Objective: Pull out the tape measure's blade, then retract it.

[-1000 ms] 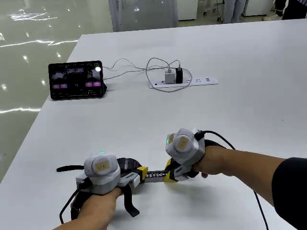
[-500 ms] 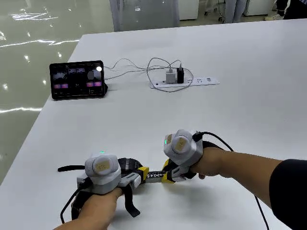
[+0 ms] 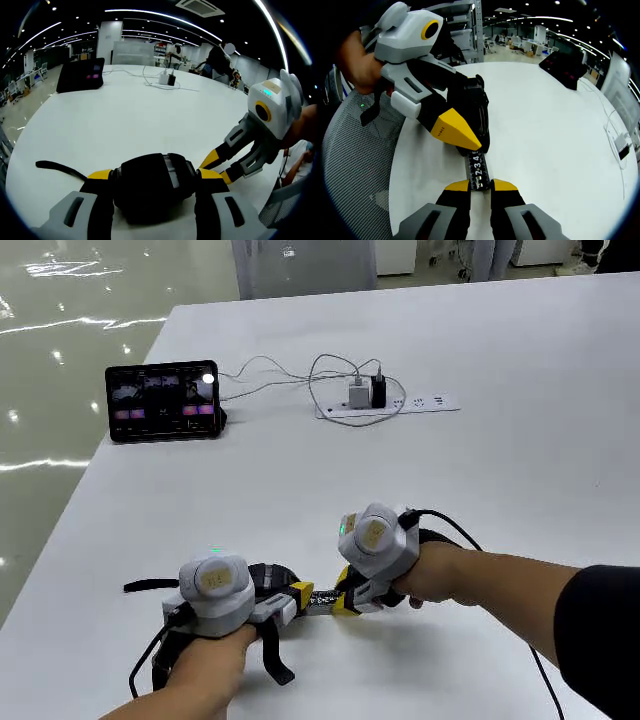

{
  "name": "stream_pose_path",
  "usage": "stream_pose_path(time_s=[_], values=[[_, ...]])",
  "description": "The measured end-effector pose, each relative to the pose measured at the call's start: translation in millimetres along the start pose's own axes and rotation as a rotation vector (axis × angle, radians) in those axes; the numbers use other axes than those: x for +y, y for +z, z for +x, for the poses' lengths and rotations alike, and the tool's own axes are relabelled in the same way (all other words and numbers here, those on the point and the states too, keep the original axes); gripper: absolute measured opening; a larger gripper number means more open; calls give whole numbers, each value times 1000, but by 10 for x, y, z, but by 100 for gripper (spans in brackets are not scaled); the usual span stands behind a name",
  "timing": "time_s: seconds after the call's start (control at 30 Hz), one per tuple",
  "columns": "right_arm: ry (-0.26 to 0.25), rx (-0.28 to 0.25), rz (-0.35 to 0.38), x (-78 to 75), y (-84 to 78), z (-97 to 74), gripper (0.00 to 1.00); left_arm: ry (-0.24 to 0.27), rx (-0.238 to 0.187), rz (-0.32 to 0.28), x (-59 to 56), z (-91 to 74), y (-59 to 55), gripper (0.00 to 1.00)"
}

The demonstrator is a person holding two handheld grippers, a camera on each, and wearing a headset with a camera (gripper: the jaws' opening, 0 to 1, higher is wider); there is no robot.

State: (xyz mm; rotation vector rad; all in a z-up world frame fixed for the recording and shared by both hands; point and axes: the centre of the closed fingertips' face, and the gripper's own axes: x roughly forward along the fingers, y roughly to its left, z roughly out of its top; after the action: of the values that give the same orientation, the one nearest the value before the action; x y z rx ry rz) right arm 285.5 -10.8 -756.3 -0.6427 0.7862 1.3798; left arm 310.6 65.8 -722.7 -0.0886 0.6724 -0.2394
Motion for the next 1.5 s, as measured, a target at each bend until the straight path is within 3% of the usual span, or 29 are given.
stream_pose_path(time_s=[1.5], values=[[12,-38,-18,38,255,193,11,-4,5,-13,11,3,0,61]])
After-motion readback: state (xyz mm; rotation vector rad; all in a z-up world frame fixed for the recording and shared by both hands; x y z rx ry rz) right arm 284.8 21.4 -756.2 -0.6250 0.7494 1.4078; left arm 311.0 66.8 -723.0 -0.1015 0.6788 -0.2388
